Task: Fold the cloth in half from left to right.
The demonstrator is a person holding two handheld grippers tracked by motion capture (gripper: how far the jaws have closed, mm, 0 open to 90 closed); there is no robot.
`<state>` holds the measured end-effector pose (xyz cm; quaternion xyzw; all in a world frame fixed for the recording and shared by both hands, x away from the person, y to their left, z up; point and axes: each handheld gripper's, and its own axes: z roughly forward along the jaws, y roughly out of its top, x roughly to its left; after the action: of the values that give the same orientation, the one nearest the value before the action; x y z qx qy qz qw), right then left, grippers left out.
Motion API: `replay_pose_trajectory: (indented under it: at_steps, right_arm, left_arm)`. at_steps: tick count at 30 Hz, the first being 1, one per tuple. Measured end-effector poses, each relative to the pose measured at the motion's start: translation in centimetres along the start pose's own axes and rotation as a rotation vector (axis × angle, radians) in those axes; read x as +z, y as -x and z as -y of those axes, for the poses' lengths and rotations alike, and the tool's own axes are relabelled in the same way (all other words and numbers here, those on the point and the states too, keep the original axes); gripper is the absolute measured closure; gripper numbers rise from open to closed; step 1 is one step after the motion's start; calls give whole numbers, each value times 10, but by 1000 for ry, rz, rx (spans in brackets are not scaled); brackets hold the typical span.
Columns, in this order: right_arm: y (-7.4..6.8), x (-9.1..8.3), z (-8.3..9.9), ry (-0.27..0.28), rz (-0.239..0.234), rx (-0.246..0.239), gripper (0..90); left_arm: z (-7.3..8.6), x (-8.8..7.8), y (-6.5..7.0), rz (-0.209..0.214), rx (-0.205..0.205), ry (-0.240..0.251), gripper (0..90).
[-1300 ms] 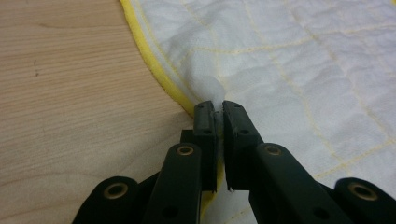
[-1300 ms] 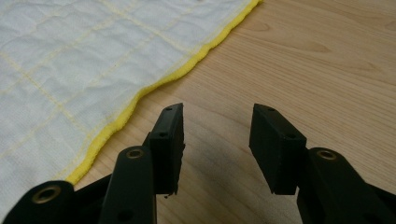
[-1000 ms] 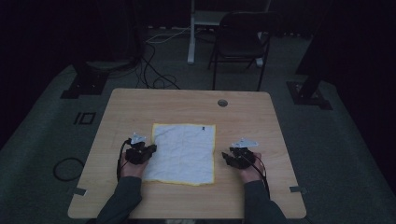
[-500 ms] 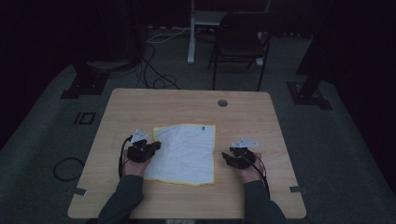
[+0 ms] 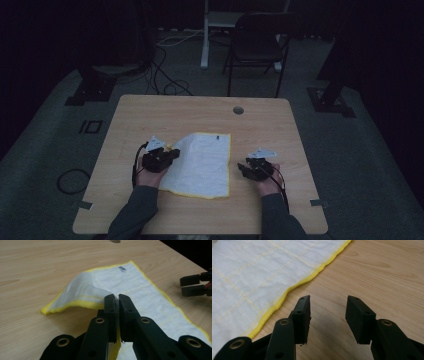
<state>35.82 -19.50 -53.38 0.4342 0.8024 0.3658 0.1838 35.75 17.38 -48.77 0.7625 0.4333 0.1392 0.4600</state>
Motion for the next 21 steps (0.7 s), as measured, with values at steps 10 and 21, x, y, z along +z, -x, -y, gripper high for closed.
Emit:
replay_pose_trajectory:
  at_steps: [10,21]
  right_arm:
    - [0,0,0,2,0,0,547]
    - [0,-1,0,2,0,1,547]
  left_arm:
    - [-9,5,15,41,30,7,861]
    - [-17,17,32,87,52,1,860]
